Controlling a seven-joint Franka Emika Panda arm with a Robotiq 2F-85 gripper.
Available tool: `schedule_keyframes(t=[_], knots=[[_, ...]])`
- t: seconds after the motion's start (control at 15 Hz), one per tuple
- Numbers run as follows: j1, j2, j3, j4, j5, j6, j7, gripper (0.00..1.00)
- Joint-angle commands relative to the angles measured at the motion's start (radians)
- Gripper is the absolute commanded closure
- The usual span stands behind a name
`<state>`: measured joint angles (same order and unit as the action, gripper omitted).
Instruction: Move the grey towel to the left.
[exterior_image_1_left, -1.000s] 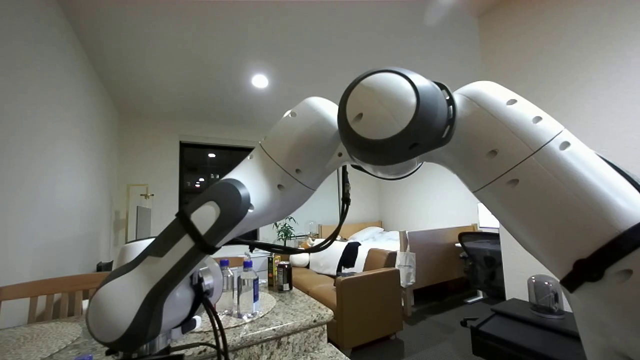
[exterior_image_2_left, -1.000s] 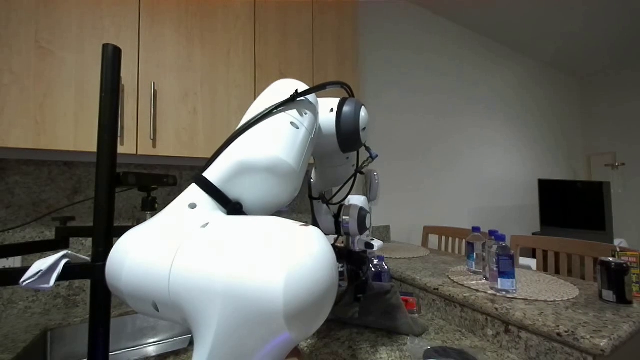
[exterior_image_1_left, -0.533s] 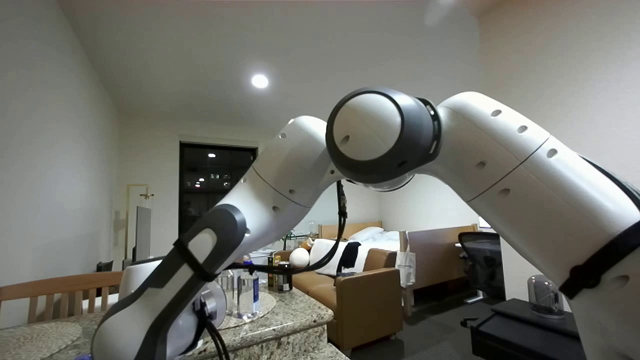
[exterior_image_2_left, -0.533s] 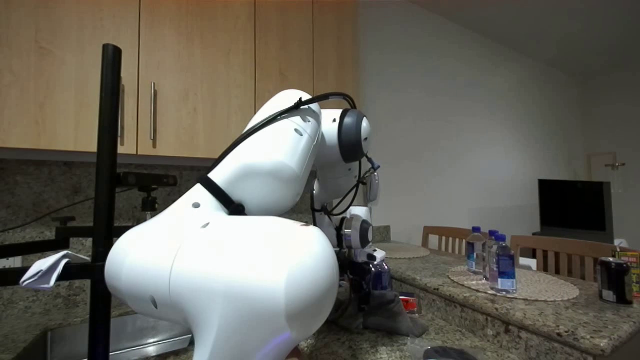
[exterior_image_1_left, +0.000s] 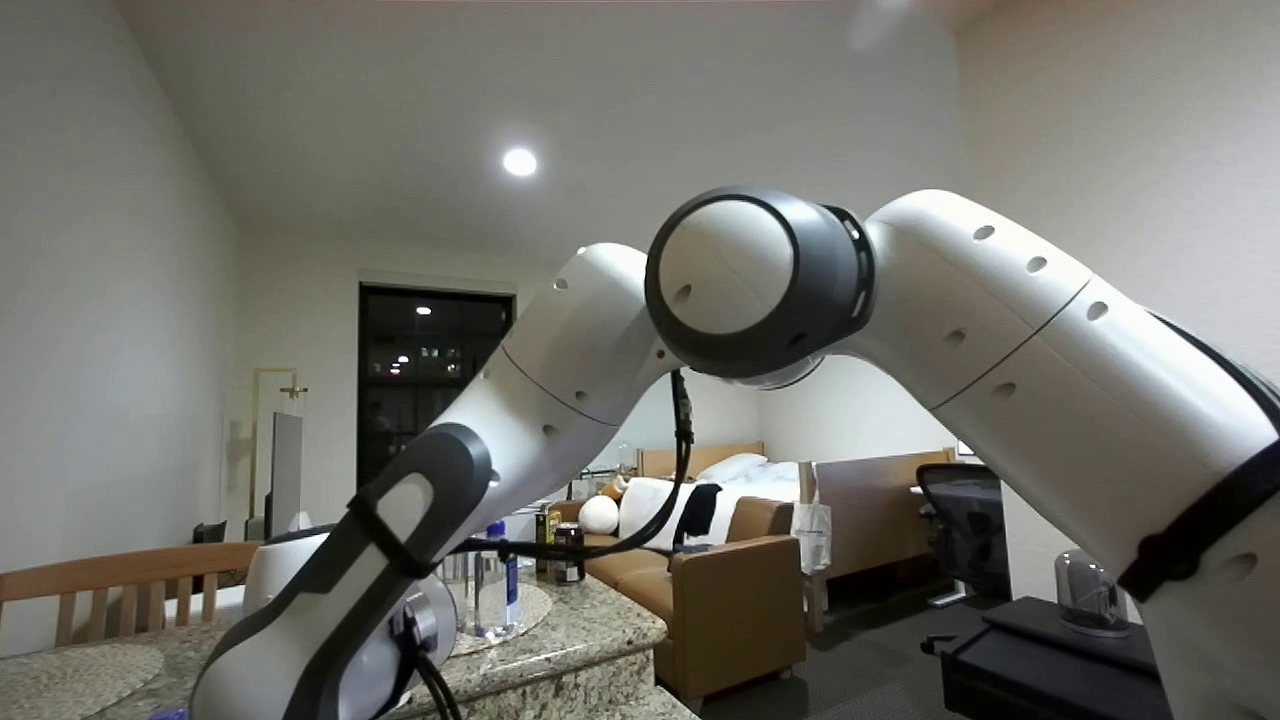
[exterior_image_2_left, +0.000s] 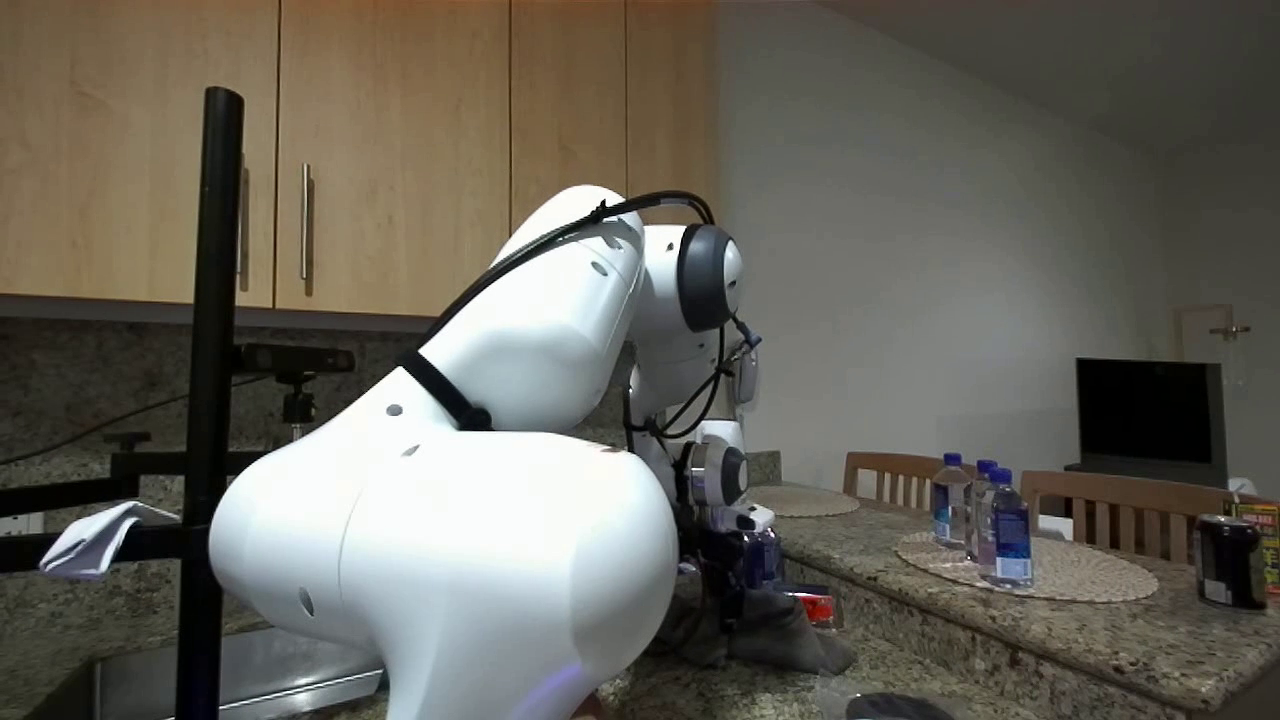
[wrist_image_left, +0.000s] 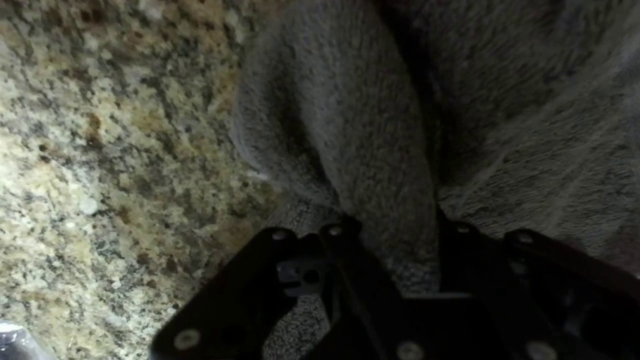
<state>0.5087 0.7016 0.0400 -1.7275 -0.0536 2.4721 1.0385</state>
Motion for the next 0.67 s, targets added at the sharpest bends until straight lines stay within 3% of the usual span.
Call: schedule_keyframes(t=[0.0,0.4,0.6], knots=[[0.022,0.004,-0.031,-0.008,-0.033,-0.005,0.044,0.41],[0.042,-0.005,-0.055,-0.011,-0.074,-0.087,0.061,0.02],[0.040,-0.010,-0.053,-0.009,-0.087,-0.133,0.051,0.00]])
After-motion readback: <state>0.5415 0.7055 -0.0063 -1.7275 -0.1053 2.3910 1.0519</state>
